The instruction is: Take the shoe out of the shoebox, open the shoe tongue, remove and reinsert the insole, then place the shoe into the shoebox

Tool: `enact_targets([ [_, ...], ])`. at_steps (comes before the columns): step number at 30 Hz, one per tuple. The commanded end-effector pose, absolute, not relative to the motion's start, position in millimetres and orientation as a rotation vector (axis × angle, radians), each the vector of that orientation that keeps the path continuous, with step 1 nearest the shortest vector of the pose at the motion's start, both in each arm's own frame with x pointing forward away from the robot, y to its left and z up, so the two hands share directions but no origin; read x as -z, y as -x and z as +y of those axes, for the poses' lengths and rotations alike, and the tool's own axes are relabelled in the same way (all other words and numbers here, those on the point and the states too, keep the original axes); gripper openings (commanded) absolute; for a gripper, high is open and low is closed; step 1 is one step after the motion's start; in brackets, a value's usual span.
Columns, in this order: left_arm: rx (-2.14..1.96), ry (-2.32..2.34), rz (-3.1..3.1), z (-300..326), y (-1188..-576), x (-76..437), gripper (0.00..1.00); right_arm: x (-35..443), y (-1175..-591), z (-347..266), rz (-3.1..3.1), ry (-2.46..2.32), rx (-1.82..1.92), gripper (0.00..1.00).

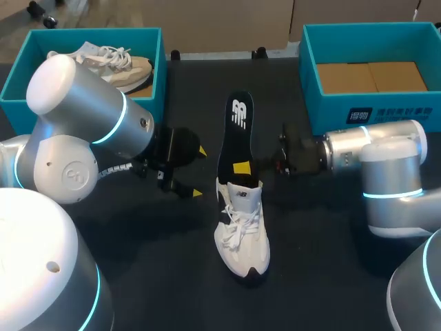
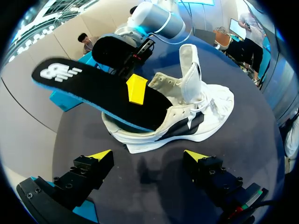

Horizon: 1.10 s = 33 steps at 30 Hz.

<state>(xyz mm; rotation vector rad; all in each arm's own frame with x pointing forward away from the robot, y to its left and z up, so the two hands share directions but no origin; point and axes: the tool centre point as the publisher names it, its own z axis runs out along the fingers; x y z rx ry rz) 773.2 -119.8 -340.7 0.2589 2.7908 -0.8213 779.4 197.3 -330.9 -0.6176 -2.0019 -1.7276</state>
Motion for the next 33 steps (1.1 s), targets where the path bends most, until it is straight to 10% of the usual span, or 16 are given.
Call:
enact_targets([
  [1, 0.817, -0.259, 2.791, -120, -773, 341, 1.0, 341, -785, 200, -2.001, 0.62, 1.678, 0.0],
  [20, 0.817, -0.259, 2.791, -120, -773, 341, 1.0, 361, -752, 204, -1.986, 0.722, 1.633, 0.0],
  [25, 0.817, -0.259, 2.791, -120, -773, 341, 1.0, 345, -764, 203, -2.041, 0.674, 1.648, 0.2],
  [33, 0.817, -0.259, 2.791, -120, -773, 341, 1.0, 328, -786, 205, -2.102, 0.595, 1.643, 0.24],
])
